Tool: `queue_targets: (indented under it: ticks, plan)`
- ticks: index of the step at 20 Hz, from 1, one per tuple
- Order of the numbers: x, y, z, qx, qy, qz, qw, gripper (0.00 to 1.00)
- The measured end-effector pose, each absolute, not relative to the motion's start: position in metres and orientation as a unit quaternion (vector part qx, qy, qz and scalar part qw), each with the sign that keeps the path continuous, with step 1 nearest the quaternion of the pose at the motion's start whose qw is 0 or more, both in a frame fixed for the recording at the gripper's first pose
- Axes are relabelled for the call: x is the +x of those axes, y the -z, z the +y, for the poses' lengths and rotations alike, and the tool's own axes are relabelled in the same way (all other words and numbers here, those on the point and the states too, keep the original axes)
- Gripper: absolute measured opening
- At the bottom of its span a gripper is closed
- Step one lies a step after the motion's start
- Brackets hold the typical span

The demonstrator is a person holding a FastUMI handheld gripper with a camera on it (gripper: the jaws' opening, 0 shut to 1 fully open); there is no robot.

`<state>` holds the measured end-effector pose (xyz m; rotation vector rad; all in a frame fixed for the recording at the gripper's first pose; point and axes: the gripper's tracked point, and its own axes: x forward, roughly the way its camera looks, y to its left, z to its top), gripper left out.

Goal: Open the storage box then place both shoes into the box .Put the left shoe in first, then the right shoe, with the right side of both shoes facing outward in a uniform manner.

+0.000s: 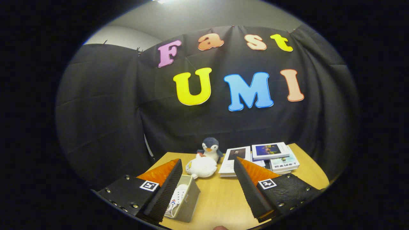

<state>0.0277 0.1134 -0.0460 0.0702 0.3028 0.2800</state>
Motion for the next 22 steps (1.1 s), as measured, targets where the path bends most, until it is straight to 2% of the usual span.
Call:
queue_targets:
  ticks: [9, 22]
  plan:
    - [0.055, -0.002, 0.043, -0.003, -0.092, 0.066, 0.994, 0.97]
    - [0.060, -0.009, 0.043, 0.007, -0.098, 0.059, 0.993, 0.97]
